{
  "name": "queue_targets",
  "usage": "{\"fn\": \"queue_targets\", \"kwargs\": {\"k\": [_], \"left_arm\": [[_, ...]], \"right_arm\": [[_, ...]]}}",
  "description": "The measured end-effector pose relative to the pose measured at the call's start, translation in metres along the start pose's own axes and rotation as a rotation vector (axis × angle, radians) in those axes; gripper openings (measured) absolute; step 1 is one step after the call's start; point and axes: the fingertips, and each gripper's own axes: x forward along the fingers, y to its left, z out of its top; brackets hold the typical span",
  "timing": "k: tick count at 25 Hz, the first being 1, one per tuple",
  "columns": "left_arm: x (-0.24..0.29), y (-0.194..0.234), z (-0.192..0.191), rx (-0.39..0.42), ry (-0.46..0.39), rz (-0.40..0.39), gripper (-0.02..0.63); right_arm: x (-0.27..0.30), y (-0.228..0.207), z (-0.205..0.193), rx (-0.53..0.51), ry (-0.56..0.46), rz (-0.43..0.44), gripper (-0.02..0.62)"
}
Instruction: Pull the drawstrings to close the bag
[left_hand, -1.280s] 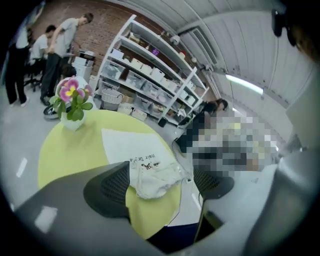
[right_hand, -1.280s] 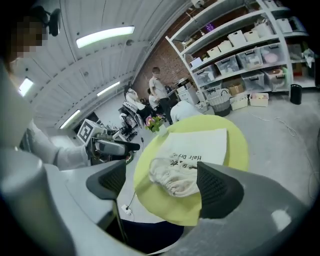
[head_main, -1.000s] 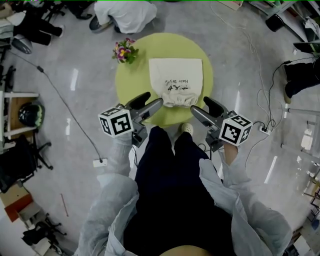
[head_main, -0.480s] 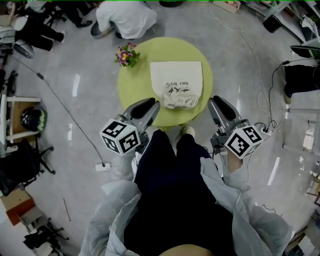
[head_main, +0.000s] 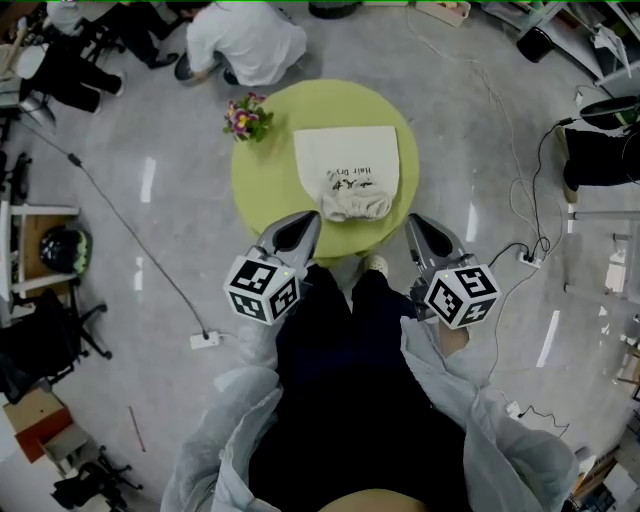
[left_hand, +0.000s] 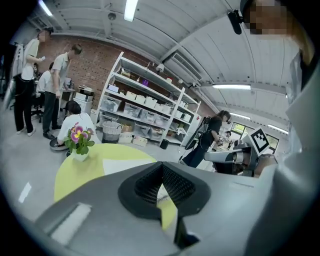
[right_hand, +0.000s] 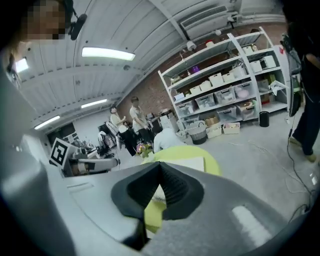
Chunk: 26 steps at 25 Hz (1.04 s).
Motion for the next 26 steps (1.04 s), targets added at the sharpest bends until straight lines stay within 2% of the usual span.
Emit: {"fn": "queue_targets", "kwargs": {"k": [2,7,16,26], "left_arm": [[0.0017,-0.0025,-0.0029,0.005,0.01,-0.013,0.015],[0.0039,-0.0028,-0.0059,-0.004,0.02,-0.02,0.015],[-0.0005,0.0043,-0.007,-0.012,0.024,0.009,0.015],[-0.002,0.0063,-0.009,-0.015,0.036,0.022,0.015]], "right_arm": [[0.002,0.0043,-0.0065,-0.045,0.041,0.014,0.0],[0.0026,0.0063,-0.0019,-0.117,0.052,0.046,0.002],[0.0065,0.0039,-0.002,-0.156,0.079,0.063,0.001],[0.0105,0.0051,-0.0042,-0.14,0.098,0.091,0.001]]}}
